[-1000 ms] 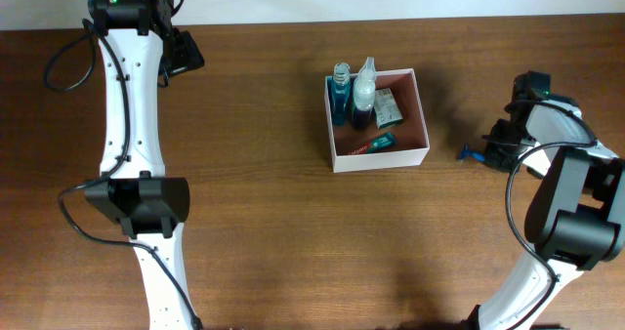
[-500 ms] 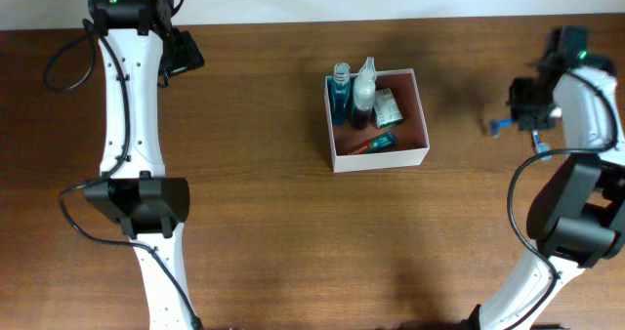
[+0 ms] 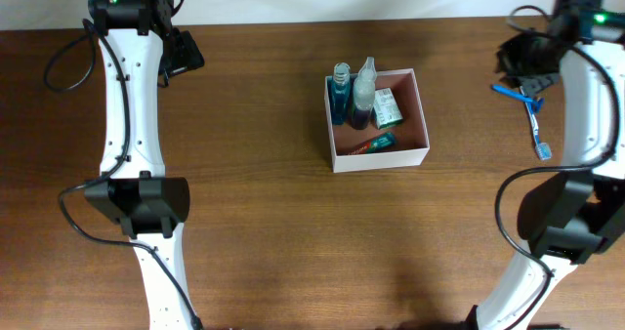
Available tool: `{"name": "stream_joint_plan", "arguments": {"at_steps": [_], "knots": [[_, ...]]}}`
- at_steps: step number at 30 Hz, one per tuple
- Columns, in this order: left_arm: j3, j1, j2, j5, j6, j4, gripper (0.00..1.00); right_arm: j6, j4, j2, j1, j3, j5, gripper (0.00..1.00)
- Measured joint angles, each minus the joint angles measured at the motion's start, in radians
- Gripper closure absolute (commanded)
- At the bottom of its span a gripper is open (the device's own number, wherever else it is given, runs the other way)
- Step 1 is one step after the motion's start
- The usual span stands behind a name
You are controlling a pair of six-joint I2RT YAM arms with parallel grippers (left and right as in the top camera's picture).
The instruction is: Pack container
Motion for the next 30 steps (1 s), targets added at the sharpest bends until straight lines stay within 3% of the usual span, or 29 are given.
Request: {"name": "stream_joint_plan", "arguments": {"at_steps": [5, 7, 11, 17, 24, 30], "knots": [[0.000, 0.000, 0.000, 0.000, 0.000, 0.000, 0.01, -0.035, 0.002, 0.000, 0.023, 0.000, 0.068, 0.21], [0.000, 0.000, 0.000, 0.000, 0.000, 0.000, 0.01, -0.039, 0.014, 0.000, 0.011, 0.000, 0.101, 0.14], [0.000, 0.000, 0.000, 0.000, 0.000, 0.000, 0.01, 0.016, 0.060, 0.000, -0.023, 0.000, 0.153, 0.14], [0.000, 0.000, 0.000, 0.000, 0.000, 0.000, 0.01, 0.223, 0.124, 0.025, -0.054, 0.003, 0.201, 0.14], [0.000, 0.000, 0.000, 0.000, 0.000, 0.000, 0.01, 0.424, 0.175, 0.158, -0.059, 0.005, 0.214, 0.15], [0.000, 0.000, 0.000, 0.000, 0.000, 0.000, 0.01, 0.493, 0.243, 0.262, -0.077, 0.005, 0.213, 0.16]]}}
